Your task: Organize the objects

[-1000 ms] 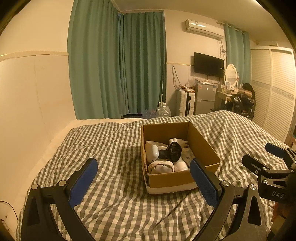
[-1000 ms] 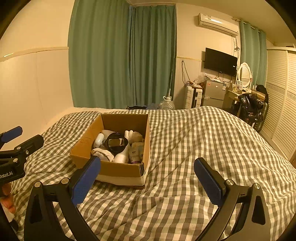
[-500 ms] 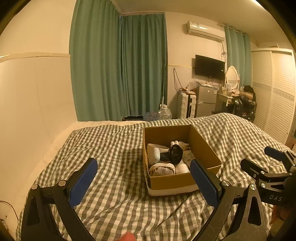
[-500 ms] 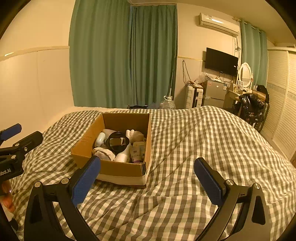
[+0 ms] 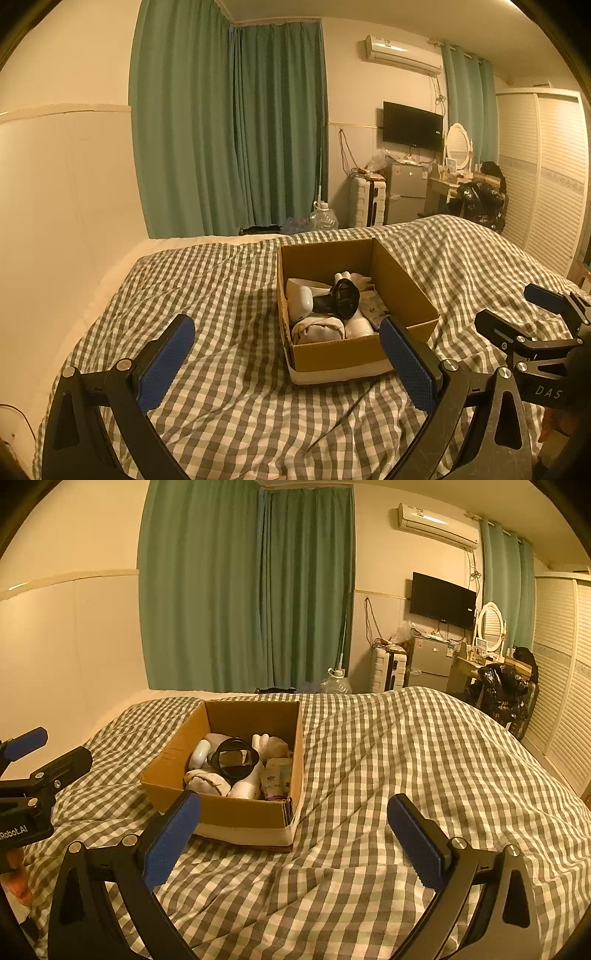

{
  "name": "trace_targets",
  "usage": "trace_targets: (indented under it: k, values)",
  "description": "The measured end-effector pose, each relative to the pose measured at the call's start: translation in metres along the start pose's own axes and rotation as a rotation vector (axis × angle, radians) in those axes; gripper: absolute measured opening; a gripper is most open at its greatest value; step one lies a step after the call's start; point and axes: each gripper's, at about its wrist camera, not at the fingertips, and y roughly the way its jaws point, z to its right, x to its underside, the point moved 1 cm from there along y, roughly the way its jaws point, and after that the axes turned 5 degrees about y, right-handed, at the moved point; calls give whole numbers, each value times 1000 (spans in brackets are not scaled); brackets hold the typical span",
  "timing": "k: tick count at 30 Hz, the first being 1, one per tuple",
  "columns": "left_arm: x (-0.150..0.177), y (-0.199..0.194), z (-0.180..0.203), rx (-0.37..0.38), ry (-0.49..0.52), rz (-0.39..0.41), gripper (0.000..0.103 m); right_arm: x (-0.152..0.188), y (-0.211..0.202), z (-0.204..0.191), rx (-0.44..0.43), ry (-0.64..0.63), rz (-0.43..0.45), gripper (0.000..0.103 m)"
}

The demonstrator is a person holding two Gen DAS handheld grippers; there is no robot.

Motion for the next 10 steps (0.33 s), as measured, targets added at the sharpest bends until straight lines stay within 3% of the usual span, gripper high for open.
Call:
trace_targets:
  k: [10]
  values:
    - [2,2,-1,-5,-8,-10,103,4,1,-2,-1,-6,-15,101]
